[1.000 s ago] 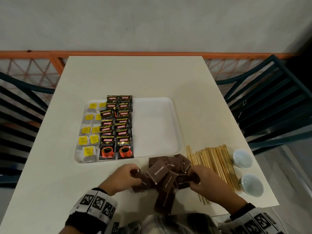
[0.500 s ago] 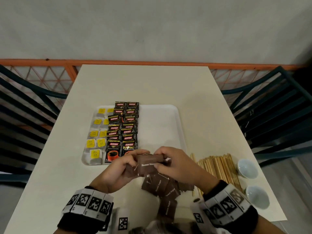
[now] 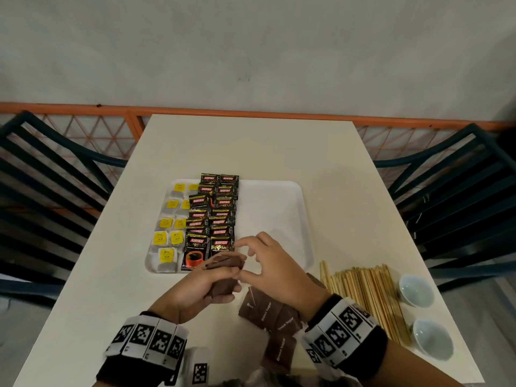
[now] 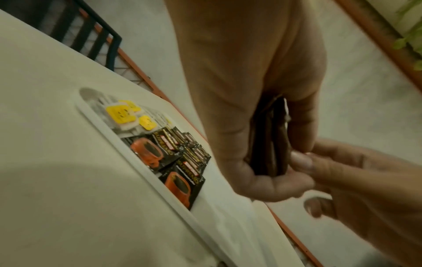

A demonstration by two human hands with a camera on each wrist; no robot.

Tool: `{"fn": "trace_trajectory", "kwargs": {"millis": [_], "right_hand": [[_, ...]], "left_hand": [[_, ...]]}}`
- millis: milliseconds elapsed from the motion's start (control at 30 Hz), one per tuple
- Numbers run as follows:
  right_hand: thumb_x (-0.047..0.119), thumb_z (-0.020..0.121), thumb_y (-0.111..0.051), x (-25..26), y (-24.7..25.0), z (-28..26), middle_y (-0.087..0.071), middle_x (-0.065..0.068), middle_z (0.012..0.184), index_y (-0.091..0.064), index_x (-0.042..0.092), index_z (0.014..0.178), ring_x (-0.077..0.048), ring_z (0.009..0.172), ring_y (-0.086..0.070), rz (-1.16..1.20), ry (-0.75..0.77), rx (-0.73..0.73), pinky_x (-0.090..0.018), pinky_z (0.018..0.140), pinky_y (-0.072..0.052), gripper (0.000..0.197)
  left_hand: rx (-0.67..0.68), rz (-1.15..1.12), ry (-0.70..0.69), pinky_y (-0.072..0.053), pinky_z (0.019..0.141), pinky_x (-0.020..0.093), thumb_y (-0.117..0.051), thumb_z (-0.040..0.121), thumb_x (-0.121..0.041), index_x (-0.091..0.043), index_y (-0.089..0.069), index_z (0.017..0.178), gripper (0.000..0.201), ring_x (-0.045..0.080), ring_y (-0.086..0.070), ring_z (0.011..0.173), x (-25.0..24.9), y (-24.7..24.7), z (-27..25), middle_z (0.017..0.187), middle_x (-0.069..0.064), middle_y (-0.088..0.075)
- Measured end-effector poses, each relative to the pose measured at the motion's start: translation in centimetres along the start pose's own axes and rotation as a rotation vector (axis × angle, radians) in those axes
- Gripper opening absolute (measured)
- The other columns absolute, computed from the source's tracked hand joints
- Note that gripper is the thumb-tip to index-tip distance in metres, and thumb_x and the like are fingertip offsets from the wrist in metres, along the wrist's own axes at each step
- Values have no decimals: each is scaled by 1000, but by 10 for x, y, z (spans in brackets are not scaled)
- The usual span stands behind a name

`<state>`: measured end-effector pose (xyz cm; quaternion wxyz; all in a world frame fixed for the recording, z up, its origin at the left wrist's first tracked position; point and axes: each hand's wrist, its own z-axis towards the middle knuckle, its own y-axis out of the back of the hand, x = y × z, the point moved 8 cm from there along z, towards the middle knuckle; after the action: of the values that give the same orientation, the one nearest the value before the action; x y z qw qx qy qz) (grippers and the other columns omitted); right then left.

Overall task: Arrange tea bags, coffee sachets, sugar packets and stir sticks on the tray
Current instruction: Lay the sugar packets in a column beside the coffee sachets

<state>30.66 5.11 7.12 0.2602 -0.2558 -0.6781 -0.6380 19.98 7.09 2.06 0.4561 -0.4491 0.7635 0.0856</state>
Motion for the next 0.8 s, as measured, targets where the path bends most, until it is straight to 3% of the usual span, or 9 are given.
{"fn": "trace_trajectory", "kwargs": {"millis": [67,167,267,333,433,600,700,800], "right_hand": [[39,90,-55,-12,-2,-9,-43,8,106,-46,22,129,-5,95,-41,-13,-25,22,-20,85,-40,44],[45,90,-52,-35,-27,-27,-48,3,124,-44,21,131,-11,113,-41,-220,6,198,-28,99,-38,48],[40,84,-61,-56,-61,-40,-33,-3,143,-29,20,141,-20,132,-28,-447,36,392,-38,112,-27,68],[34,80,-67,-60,-70,-39,-26,-3,148,-21,21,145,-23,136,-22,-504,59,407,-40,113,-23,81],[30,79,-70,-57,-78,-35,-30,-3,148,-20,21,146,-27,136,-24,-541,93,433,-45,112,-26,84],[26,79,-70,-56,-84,-32,-36,-8,135,-33,18,137,-27,126,-35,-505,41,530,-43,107,-33,70],[16,76,-73,-53,-84,-31,-41,-5,126,-39,20,124,-25,115,-46,-376,0,567,-40,96,-45,58],[8,80,-66,-47,-89,-32,-53,-9,114,-39,19,111,-27,104,-52,-341,36,613,-39,84,-44,43]], "left_hand": [[-54,-33,-21,-53,63,27,-55,87,-5,-14,-58,117,31,17,-60,69,4,15,-4,80,7,-64],[-134,-113,-50,-54,74,36,-44,88,2,-13,-56,119,36,22,-58,71,14,40,-14,77,11,-61],[-183,-136,-43,-49,90,46,-42,87,3,-14,-56,119,39,26,-59,76,25,55,-22,78,14,-62],[-212,-126,-38,-47,92,49,-41,88,2,-16,-58,117,38,28,-60,79,28,59,-25,81,16,-63],[-254,-88,-24,-51,86,46,-40,88,2,-21,-59,114,39,28,-60,79,32,60,-28,83,17,-62],[-340,8,-52,-51,73,33,-45,89,-1,-21,-61,109,33,22,-60,76,30,66,-32,86,13,-60],[-376,5,-85,-49,73,33,-49,90,-4,-19,-61,107,25,21,-59,76,27,70,-37,85,11,-59],[-399,-23,-127,-50,73,33,-50,94,-18,-26,-60,108,19,21,-59,77,25,66,-39,84,10,-59]]}}
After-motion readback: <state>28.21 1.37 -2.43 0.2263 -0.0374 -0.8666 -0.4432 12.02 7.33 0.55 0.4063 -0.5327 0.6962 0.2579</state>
